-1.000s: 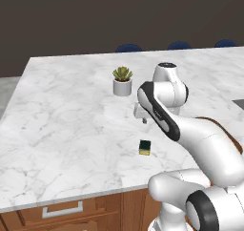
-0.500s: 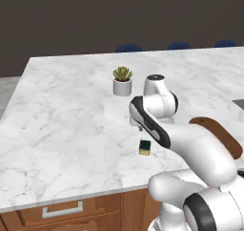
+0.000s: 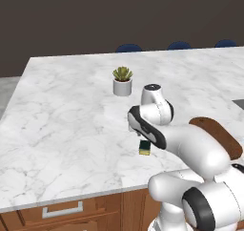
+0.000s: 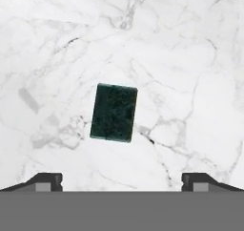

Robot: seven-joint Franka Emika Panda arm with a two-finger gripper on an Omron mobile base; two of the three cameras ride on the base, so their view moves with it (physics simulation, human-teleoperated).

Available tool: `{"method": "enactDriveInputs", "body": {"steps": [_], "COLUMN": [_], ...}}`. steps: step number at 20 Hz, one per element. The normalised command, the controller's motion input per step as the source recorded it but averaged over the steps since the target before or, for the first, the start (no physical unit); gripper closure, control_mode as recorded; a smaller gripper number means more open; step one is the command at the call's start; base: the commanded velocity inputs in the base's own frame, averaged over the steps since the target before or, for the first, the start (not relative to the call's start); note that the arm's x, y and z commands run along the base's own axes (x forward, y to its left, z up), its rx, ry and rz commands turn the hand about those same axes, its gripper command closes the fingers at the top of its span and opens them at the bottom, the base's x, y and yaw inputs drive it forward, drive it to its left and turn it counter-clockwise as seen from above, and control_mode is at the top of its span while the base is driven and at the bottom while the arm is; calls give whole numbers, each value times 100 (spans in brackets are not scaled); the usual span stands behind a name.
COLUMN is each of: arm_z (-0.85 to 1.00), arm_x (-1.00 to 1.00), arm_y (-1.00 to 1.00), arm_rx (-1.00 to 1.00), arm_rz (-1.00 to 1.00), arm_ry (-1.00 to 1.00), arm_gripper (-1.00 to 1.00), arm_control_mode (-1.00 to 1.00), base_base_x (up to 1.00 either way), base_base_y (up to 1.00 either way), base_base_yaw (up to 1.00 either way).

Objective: Pick up the sponge from the counter and clean the cutting board by briefly scrubbing or pressing down on the cutting board. Once finished, release the sponge.

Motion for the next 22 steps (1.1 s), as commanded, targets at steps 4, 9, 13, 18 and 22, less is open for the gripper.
{"method": "enactDriveInputs", "body": {"steps": [4,9,13,18,22], "arm_z": [-44,-38,-31,-26,-27], "arm_x": [23,7,6,0,0], "arm_y": [0,0,0,0,0], "arm_rx": [0,-1,0,0,0], "arm_rz": [0,0,0,0,0], "arm_ry": [2,0,0,0,0], "arm_gripper": [-100,-100,-100,-100,-100], "arm_control_mode": [-100,-100,-100,-100,-100], "base_base_x": [0,0,0,0,0], "base_base_y": [0,0,0,0,0], "base_base_yaw": [0,0,0,0,0]}}
